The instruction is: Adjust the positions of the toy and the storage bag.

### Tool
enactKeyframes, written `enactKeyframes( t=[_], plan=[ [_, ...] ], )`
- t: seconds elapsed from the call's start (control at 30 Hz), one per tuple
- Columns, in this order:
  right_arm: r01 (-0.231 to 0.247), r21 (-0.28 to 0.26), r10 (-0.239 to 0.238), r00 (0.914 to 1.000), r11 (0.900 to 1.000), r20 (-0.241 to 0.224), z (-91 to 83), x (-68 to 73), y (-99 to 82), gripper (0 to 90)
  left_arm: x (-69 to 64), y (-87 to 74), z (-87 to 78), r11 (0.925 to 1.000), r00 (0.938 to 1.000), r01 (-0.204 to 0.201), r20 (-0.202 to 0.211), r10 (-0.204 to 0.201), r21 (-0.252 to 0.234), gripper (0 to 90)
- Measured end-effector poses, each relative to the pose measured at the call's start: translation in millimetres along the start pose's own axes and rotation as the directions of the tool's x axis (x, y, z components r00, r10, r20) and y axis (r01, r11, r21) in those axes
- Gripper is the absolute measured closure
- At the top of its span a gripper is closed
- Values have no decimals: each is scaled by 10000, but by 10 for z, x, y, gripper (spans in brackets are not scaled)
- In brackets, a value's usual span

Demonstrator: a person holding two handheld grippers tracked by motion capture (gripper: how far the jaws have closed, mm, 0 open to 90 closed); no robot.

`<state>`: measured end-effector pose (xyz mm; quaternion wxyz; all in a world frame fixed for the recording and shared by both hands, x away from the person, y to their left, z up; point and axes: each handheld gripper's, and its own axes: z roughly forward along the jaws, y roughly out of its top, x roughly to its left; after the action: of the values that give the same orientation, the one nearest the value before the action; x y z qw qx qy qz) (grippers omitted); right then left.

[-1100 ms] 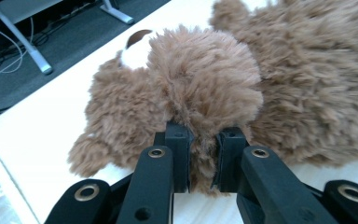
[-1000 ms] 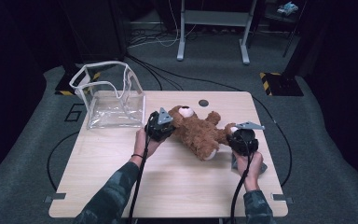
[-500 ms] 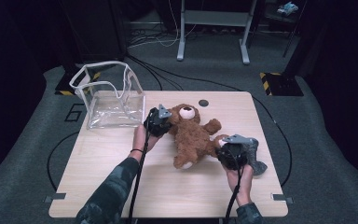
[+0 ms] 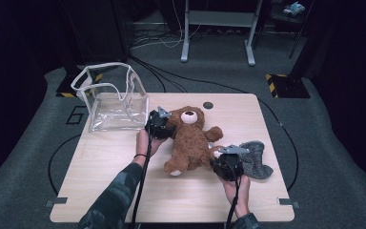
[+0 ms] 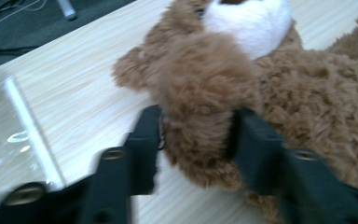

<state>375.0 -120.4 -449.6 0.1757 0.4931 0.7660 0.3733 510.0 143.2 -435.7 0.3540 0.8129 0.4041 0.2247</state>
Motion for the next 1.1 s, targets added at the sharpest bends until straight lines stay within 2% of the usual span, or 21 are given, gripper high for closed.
enactKeyframes(
  t=[0.03, 0.1, 0.17, 0.3, 0.37, 0.4, 0.43, 0.47, 0.53, 0.57, 0.7, 0.73, 0.8, 0.93, 0.97, 1.07, 1.1],
  plan=[
    [81, 66, -81, 10000, 9999, -13, -1, -5, 0, 806, 10, -4, -30, 9998, 9998, 215, -33, -215, -5, 438],
    [0, 30, 0, 10000, 10000, -13, -3, -5, -6, 798, 15, -12, -97, 9988, 9988, 491, -7, -491, -42, 343],
    [-37, 3, 37, 10000, 10000, -4, -5, -14, -17, 798, -9, -6, -142, 9984, 9984, 563, -70, -563, -94, 290],
    [-1, 68, 1, 10000, 10000, -46, -13, 11, -19, 802, -102, 79, -240, 9953, 9965, 827, -75, -831, -503, 225],
    [115, 56, -115, 9999, 9999, -46, -14, 36, -16, 803, -154, 141, -251, 9959, 9968, 796, 148, -791, -440, 213],
    [110, 75, -110, 9999, 9999, -87, -16, 47, -16, 803, -197, 174, -243, 9948, 9962, 859, 205, -849, -555, 202],
    [154, 50, -154, 9998, 9999, -112, -20, 57, -16, 804, -235, 213, -226, 9943, 9951, 949, 324, -934, -484, 197],
    [180, 55, -179, 9998, 9998, -101, -21, 71, -15, 804, -264, 252, -210, 9960, 9956, 851, 419, -840, -263, 185],
    [225, 57, -224, 9997, 9997, -136, -23, 91, -19, 805, -337, 318, -146, 9962, 9952, 873, 454, -870, -26, 161],
    [226, 91, -225, 9996, 9997, -153, -24, 101, -23, 805, -367, 344, -101, 9951, 9937, 978, 529, -985, 161, 152],
    [307, 167, -302, 9992, 9994, -264, -15, 141, -44, 806, -446, 389, 113, 9882, 9892, 1341, 489, -1379, 746, 116],
    [339, 161, -335, 9990, 9993, -281, -12, 144, -48, 806, -462, 390, 171, 9858, 9889, 1403, 366, -1442, 927, 113],
    [360, 151, -354, 9987, 9992, -355, -9, 153, -61, 805, -471, 384, 256, 9794, 9847, 1630, 421, -1690, 1193, 108],
    [393, 109, -387, 9980, 9992, -505, -11, 159, -94, 795, -481, 380, 389, 9703, 9818, 1819, 248, -1881, 1594, 98],
    [400, 81, -395, 9978, 9992, -532, -18, 160, -102, 782, -479, 380, 418, 9665, 9794, 1934, 249, -2004, 1690, 91],
    [333, -27, -334, 9980, 9994, -535, -65, 131, -140, 695, -475, 373, 483, 9574, 9776, 2022, 163, -2100, 2064, 87],
    [175, -174, -185, 9980, 9997, -600, -111, 102, -177, 613, -472, 362, 499, 9567, 9764, 2065, 194, -2149, 2049, 80]
  ],
)
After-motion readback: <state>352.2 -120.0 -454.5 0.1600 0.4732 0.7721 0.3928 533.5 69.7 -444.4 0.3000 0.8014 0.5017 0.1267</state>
